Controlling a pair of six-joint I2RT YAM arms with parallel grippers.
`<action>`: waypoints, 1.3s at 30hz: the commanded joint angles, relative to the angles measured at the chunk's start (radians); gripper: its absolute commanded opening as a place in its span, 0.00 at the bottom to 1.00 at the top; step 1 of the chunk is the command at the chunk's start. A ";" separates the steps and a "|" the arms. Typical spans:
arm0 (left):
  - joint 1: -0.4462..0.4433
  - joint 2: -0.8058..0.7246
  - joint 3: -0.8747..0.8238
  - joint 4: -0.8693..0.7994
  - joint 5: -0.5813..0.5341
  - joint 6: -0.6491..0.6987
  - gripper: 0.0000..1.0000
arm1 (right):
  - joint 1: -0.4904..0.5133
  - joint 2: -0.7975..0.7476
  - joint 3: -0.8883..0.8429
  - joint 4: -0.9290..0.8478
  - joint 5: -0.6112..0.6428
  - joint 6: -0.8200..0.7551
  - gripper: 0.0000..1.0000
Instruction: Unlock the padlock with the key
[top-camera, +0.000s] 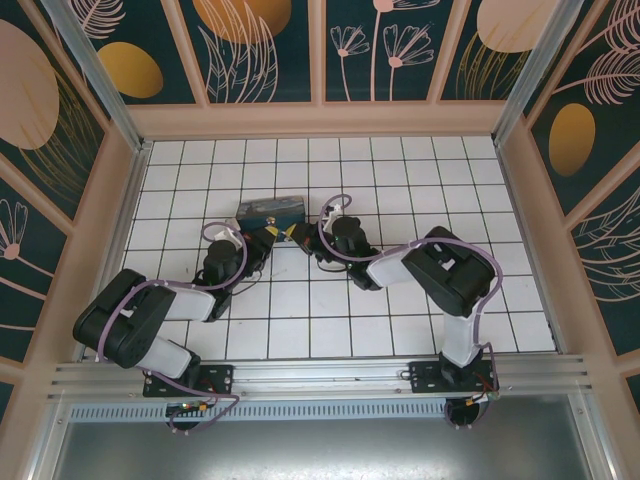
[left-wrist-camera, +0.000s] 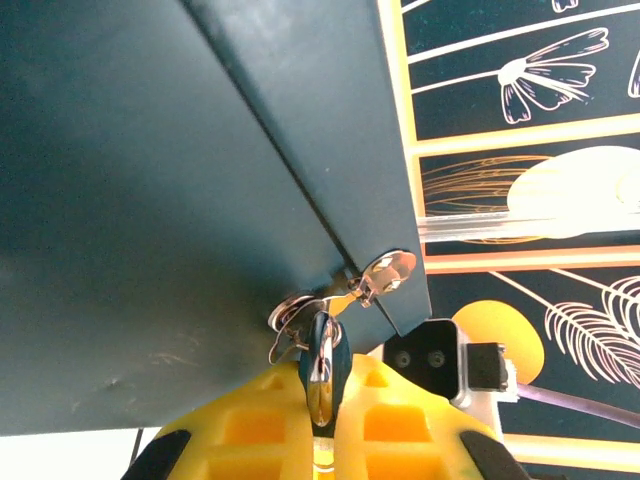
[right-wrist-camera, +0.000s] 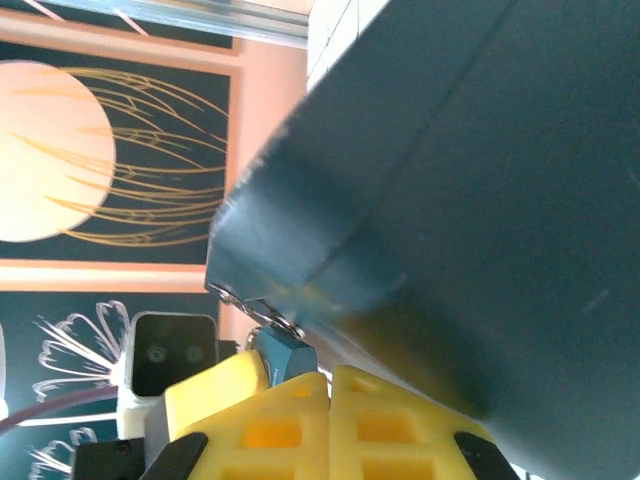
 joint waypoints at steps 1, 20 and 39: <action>-0.075 0.019 -0.002 -0.027 0.350 0.044 0.00 | 0.039 -0.032 0.100 0.329 -0.132 0.056 0.00; -0.076 0.049 -0.020 0.042 0.391 0.016 0.00 | -0.037 -0.024 0.091 0.197 -0.258 -0.063 0.00; -0.062 0.102 0.023 -0.122 0.207 0.066 0.00 | -0.034 -0.275 -0.097 -0.272 -0.130 -0.275 0.72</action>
